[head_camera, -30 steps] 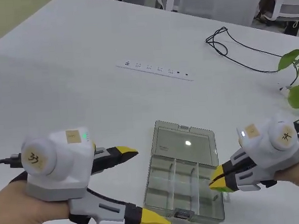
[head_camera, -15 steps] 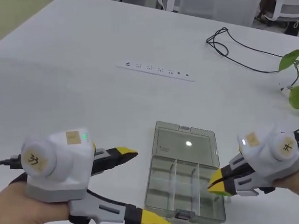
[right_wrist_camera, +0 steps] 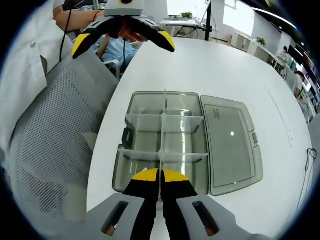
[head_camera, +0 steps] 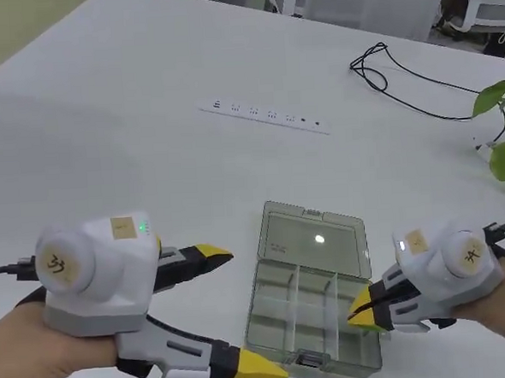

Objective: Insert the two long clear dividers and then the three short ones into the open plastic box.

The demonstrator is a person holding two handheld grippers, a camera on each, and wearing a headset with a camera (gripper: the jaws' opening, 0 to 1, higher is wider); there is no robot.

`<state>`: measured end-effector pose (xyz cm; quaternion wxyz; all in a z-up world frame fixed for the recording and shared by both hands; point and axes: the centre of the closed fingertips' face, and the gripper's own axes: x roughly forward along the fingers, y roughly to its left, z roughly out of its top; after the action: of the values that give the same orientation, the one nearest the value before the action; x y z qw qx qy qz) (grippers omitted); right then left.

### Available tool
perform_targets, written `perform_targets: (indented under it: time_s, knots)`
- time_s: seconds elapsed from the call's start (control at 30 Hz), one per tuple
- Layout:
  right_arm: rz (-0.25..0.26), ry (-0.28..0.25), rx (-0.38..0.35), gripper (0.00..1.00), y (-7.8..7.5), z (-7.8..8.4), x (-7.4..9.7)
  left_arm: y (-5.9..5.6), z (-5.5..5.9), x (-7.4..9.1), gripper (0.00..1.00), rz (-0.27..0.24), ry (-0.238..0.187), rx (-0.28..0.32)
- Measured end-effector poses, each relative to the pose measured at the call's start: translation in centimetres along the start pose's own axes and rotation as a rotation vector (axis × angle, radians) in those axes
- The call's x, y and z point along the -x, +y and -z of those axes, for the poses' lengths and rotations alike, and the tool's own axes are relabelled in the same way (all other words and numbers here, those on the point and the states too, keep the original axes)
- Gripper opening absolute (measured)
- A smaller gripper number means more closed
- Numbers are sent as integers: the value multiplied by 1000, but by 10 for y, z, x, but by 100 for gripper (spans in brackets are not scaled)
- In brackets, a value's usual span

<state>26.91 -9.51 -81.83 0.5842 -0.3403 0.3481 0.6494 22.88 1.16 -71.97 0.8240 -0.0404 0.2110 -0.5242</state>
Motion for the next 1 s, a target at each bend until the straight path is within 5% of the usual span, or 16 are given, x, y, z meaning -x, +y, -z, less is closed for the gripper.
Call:
perform_targets:
  time_s: [0.67,1.0]
  knots:
    - [9,34,9,4,1,2,-1,0,0,1,94,-2,3,-1]
    - [68,-32,-59,15,-6,-4,21,4,0,7,95,-11,10,-8]
